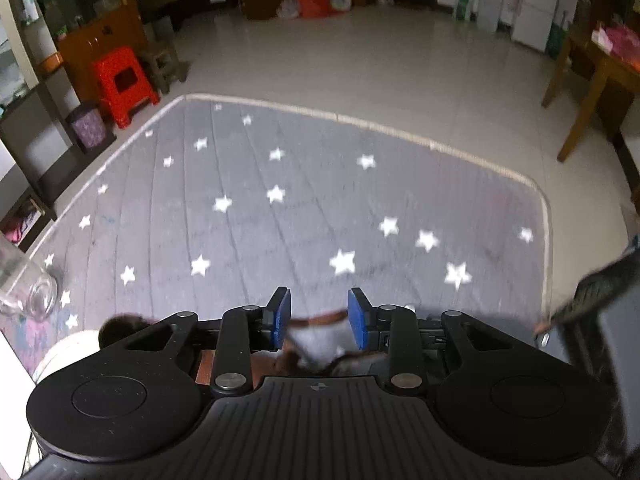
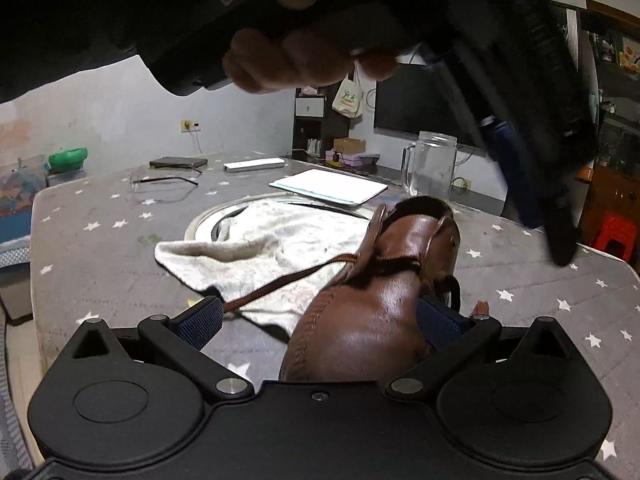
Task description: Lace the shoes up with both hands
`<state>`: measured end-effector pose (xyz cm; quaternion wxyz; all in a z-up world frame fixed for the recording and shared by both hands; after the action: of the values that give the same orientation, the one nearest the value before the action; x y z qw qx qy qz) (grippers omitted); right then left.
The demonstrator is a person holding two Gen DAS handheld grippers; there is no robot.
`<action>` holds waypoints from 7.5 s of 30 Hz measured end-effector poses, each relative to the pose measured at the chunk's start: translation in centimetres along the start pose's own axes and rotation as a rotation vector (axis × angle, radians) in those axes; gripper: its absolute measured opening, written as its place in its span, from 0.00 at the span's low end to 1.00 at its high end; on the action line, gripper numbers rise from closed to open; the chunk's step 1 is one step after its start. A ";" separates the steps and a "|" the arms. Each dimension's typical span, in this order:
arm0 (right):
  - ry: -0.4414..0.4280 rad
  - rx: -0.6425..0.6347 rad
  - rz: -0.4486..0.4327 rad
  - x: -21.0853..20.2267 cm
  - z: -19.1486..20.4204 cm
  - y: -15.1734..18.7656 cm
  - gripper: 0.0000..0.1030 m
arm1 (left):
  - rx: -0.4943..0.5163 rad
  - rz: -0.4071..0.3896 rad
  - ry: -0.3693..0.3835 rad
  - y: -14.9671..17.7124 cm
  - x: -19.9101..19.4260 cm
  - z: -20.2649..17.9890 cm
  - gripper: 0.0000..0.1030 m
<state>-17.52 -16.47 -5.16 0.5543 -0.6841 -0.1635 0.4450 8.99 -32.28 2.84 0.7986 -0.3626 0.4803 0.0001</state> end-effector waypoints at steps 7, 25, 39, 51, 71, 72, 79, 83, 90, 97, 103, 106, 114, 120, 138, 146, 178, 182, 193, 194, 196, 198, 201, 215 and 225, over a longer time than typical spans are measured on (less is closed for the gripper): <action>-0.036 0.033 0.022 -0.2 -0.2 0.6 1.00 | 0.072 0.028 -0.037 1.8 0.1 0.2 0.32; -0.015 0.056 0.073 -0.7 -0.8 1.5 1.00 | 0.190 0.040 -0.059 3.3 -0.4 -0.5 0.19; -0.065 0.009 0.079 -0.2 1.0 1.0 1.00 | 0.261 0.073 -0.082 3.3 0.2 -0.7 0.23; -0.065 -0.006 0.085 -0.1 1.0 1.4 1.00 | 0.247 0.106 -0.098 2.6 2.1 -0.9 0.25; -0.065 0.000 0.069 -0.2 1.0 1.5 1.00 | 0.196 0.002 -0.122 0.1 0.2 0.7 0.36; -0.065 0.000 0.069 -0.2 1.0 1.5 1.00 | 0.219 0.001 -0.119 0.4 0.1 0.5 0.36; -0.062 -0.001 0.068 -0.1 1.1 1.6 1.00 | 0.309 0.053 -0.118 2.4 1.3 -1.0 0.23; -0.062 -0.002 0.070 -0.1 1.1 1.6 1.00 | 0.354 0.061 -0.141 2.9 2.1 -1.5 0.22; -0.065 -0.005 0.076 0.0 1.0 1.6 1.00 | 0.307 0.093 -0.156 2.9 3.1 -1.1 0.07; -0.061 -0.010 0.085 0.0 1.0 1.6 1.00 | 0.174 0.087 -0.152 1.7 3.1 -0.7 0.06; -0.056 -0.018 0.092 0.1 1.1 1.7 1.00 | -0.005 0.044 -0.106 -0.2 2.4 -0.3 0.05; -0.052 -0.023 0.096 0.2 1.2 1.8 1.00 | -0.075 0.021 -0.082 -1.3 2.0 -0.3 0.04; -0.047 -0.027 0.101 0.3 1.2 2.0 1.00 | -0.217 -0.074 -0.023 -4.7 -0.4 0.3 0.04; -0.042 -0.038 0.110 0.4 1.3 2.2 1.00 | -0.258 -0.180 -0.016 -8.3 -3.5 1.1 0.04; -0.039 -0.036 0.126 0.4 1.1 2.0 1.00 | -0.282 -0.417 0.003 -15.7 -12.0 -0.6 0.04; -0.032 -0.044 0.134 0.5 1.2 2.1 1.00 | -0.290 -0.532 0.004 -17.8 -17.2 -0.9 0.04; 0.041 0.006 0.105 -2.6 -1.5 2.0 1.00 | -0.327 -0.168 -0.032 -6.8 -1.8 0.8 0.17; 0.053 0.008 0.116 -3.3 -1.9 2.5 1.00 | -0.324 -0.153 -0.048 -5.7 -0.8 0.7 0.31; 0.088 0.011 0.125 -5.0 -3.0 3.1 1.00 | -0.373 -0.174 -0.082 -3.2 -0.9 0.7 0.47; 0.096 0.010 0.127 -5.2 -3.2 3.2 1.00 | -0.378 -0.181 -0.087 -3.1 -1.1 0.8 0.49; 0.111 0.013 0.134 -5.5 -3.8 3.4 1.00 | -0.389 -0.193 -0.097 -2.5 -1.4 1.0 0.52; 0.130 0.021 0.141 -5.8 -4.5 3.7 1.00 | -0.392 -0.192 -0.111 -2.3 -1.3 1.0 0.54; 0.154 0.042 0.150 -6.2 -5.5 4.2 1.00 | -0.388 -0.196 -0.134 -1.5 -1.6 0.9 0.56; 0.244 0.093 0.168 -8.5 -9.7 5.4 1.00 | -0.419 -0.288 -0.204 1.9 -5.7 0.9 0.70; 0.286 0.124 0.204 -9.2 -12.6 6.8 1.00 | -0.468 -0.266 -0.264 6.1 -6.6 1.2 0.75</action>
<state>-14.40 -33.04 -7.50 0.5651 -0.7179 0.0149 0.4062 4.22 -24.77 4.69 0.7418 -0.5935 0.3075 0.0532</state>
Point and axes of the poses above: each gripper's, at about its wrist camera, not at the fingertips, and x roughly the way its jaws point, z to its left, y to its underside, the point moved 10 cm from there along x, roughly the way its jaws point, and after that the axes turned 15 degrees about -y, right-handed, at the moved point
